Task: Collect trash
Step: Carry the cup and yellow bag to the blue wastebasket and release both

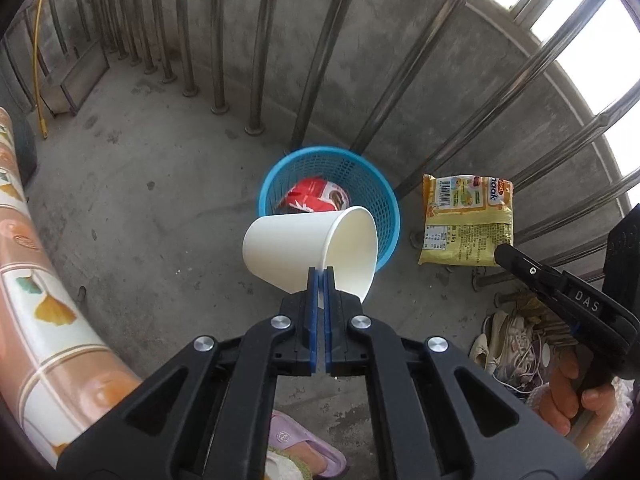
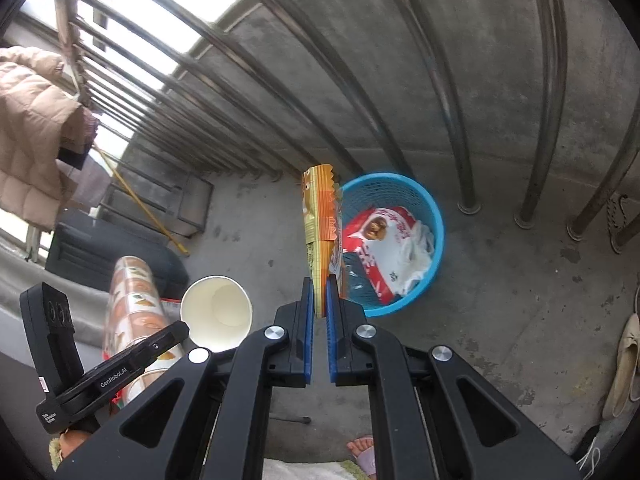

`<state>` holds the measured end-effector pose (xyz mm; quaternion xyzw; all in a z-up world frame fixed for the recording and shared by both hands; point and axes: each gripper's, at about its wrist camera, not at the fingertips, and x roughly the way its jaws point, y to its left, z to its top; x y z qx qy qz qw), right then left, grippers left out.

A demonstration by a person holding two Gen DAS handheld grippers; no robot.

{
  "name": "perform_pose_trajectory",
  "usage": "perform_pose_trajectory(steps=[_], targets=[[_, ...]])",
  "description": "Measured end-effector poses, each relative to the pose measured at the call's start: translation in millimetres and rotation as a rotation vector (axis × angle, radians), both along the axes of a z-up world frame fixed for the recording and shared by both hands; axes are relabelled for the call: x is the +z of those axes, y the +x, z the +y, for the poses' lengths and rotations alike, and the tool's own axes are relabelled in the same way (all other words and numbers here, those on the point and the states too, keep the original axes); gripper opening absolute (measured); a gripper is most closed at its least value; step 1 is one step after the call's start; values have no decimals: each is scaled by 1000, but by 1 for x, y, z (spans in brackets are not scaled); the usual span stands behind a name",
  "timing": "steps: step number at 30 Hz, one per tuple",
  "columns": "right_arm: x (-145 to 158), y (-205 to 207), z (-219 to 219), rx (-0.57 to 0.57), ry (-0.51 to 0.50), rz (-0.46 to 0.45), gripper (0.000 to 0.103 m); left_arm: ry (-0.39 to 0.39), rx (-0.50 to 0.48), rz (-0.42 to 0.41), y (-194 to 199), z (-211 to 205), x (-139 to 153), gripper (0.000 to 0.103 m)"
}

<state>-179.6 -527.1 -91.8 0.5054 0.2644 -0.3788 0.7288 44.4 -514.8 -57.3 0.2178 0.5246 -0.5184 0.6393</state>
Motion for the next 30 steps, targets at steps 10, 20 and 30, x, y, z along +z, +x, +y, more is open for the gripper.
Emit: perform_pose_trajectory(steps=[10, 20, 30], targets=[[-81, 32, -75, -34, 105, 138, 10, 133, -48, 100, -10, -99, -84, 31], [-130, 39, -88, -60, 175, 193, 40, 69, 96, 149, 15, -86, -73, 51], [-104, 26, -68, -58, 145, 139, 48, -29, 96, 44, 28, -48, -12, 59]])
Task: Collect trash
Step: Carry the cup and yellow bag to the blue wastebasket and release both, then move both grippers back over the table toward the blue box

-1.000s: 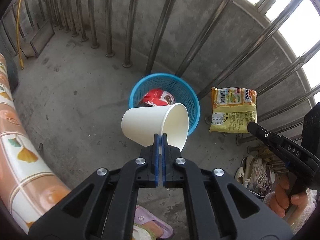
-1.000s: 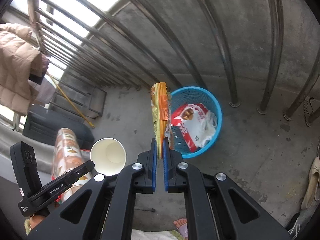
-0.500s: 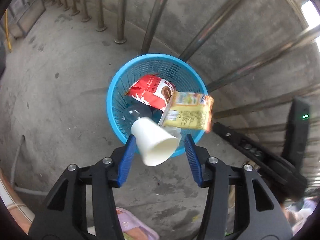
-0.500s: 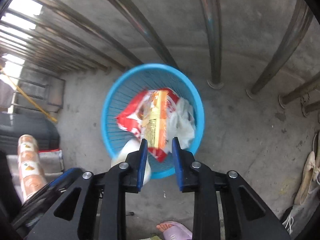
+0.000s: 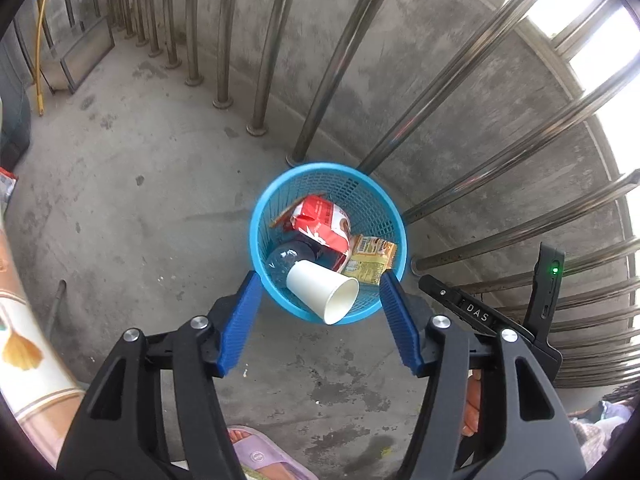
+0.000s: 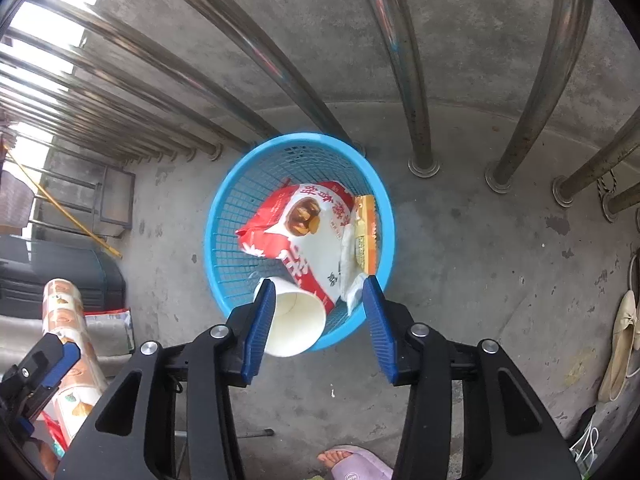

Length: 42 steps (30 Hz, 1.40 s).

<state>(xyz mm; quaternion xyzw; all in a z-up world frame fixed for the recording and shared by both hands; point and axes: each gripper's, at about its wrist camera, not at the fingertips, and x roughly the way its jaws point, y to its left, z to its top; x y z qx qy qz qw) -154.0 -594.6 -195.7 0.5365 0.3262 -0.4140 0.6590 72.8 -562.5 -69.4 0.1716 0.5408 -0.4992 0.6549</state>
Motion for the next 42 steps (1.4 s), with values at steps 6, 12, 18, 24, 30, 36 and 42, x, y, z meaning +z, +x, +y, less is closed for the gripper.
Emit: perform_pose_trajectory(steps=[6, 12, 18, 24, 30, 36, 42], targets=[[56, 8, 36, 103, -114, -44, 64, -103, 13, -116, 7, 70, 62, 67], [119, 40, 76, 263, -218, -73, 70, -216, 111, -228, 18, 175, 116, 77], [172, 85, 121, 448, -283, -162, 71, -281, 252, -304, 28, 291, 141, 83], [217, 145, 186, 689, -351, -200, 71, -257, 450, -339, 45, 405, 130, 84], [255, 215, 267, 980, -373, -281, 73, -273, 656, -298, 61, 498, 111, 84], [271, 310, 357, 1246, -289, -343, 73, -310, 804, -235, 67, 556, 87, 84], [254, 409, 441, 1423, -171, -275, 73, -390, 882, -179, 77, 590, 77, 84]])
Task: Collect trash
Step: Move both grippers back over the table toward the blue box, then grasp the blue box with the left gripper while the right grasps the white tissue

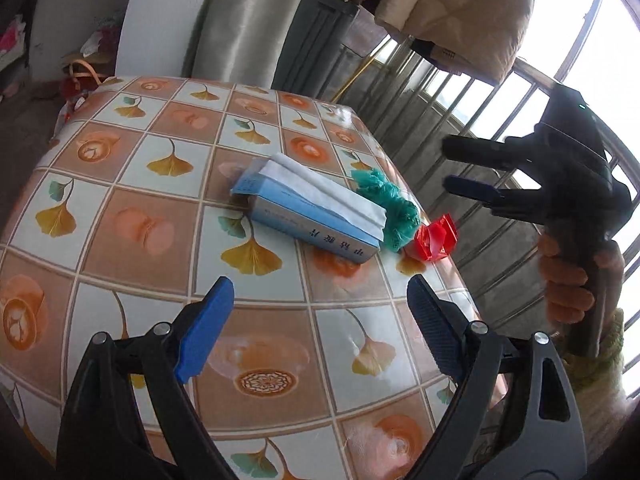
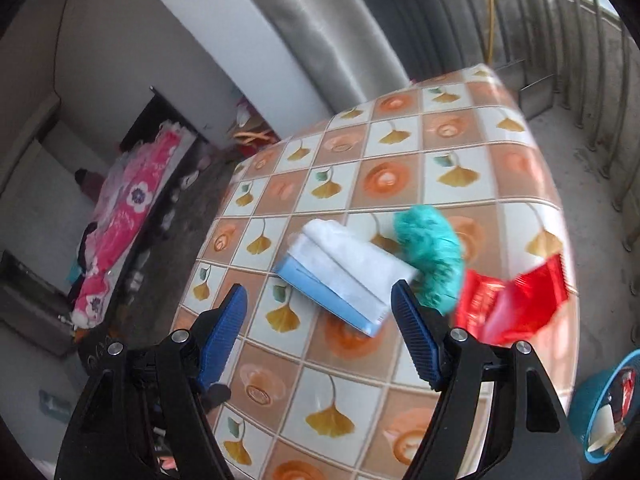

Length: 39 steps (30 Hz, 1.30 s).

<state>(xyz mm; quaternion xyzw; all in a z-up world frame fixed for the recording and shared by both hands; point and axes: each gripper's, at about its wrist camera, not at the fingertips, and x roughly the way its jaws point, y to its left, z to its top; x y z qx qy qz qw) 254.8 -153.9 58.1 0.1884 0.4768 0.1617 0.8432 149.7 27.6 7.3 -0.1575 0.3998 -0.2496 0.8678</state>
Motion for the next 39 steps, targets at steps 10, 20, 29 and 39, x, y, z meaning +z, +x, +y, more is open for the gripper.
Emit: perform_pose_trajectory(steps=[10, 20, 29, 39], targets=[[-76, 91, 45, 9, -158, 232, 72, -143, 9, 80, 26, 17, -22, 50], [-92, 54, 65, 115, -53, 331, 64, -198, 35, 133, 34, 34, -39, 36], [-88, -2, 77, 142, -99, 280, 20, -182, 34, 143, 18, 54, -43, 30], [-82, -49, 40, 45, -55, 225, 5, -75, 15, 134, 18, 39, -37, 36]])
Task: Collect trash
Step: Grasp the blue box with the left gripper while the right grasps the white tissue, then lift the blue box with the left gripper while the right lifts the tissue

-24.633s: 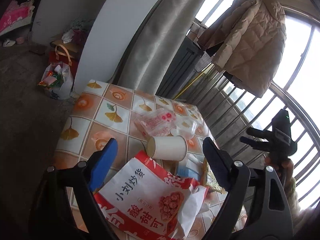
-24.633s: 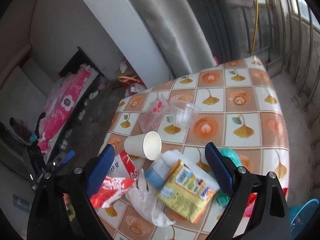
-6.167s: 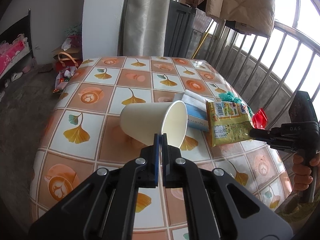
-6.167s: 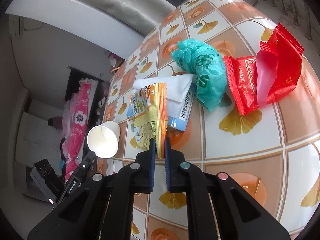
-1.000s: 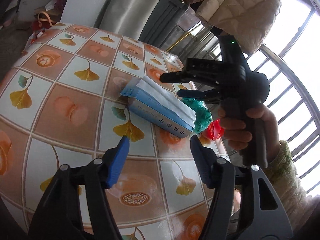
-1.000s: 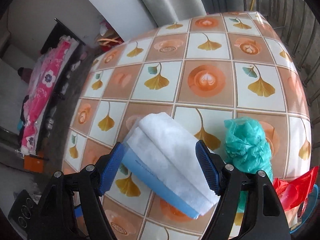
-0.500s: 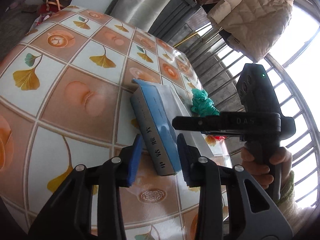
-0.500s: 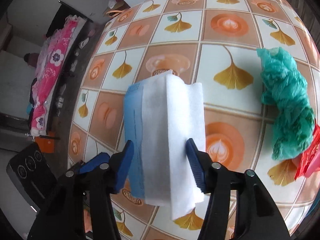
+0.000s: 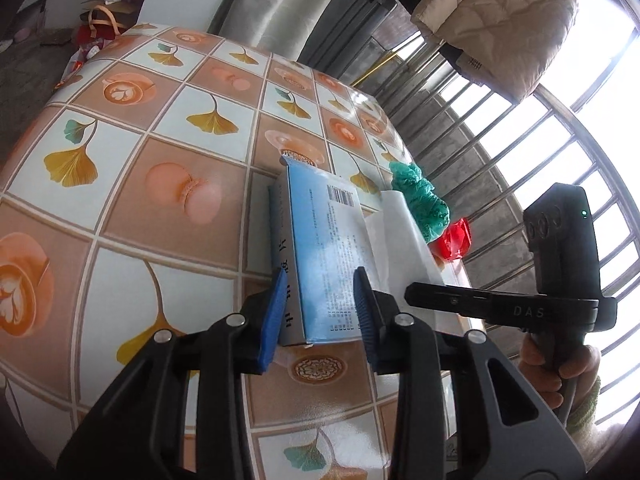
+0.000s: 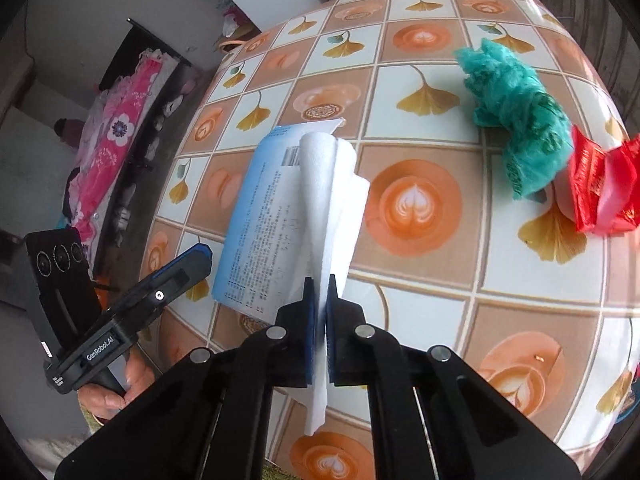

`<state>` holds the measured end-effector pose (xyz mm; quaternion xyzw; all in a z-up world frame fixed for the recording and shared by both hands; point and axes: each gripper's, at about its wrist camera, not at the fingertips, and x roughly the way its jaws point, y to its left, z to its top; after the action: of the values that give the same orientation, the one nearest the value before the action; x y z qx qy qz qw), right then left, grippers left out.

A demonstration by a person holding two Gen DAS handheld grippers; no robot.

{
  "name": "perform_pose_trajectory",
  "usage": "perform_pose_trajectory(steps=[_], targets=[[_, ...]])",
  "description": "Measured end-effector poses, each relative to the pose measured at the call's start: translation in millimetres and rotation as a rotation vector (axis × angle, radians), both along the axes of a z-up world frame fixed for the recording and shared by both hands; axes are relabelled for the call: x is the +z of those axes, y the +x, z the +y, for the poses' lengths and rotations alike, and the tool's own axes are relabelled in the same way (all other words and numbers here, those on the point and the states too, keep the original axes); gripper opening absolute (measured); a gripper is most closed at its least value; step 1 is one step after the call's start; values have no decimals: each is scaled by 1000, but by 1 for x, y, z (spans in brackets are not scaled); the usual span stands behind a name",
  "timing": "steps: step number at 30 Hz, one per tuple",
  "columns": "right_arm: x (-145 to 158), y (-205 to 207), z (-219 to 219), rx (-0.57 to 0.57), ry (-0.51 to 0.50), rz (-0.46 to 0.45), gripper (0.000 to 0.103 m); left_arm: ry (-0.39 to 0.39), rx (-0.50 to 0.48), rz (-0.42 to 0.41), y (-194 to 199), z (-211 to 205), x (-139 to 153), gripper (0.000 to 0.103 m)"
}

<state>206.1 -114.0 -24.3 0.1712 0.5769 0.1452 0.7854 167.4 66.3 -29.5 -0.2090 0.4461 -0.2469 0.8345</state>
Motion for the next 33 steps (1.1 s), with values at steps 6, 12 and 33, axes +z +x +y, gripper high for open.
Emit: perform_pose_trajectory(steps=[6, 12, 33], targets=[[1, -23, -34, -98, -78, -27, 5, 97, -2, -7, 9, -26, 5, 75], [-8, -39, -46, -127, -121, -31, 5, 263, -18, -38, 24, -65, 1, 83], [-30, -71, -79, -170, 16, -33, 6, 409, -46, 4, -6, -71, -1, 72]])
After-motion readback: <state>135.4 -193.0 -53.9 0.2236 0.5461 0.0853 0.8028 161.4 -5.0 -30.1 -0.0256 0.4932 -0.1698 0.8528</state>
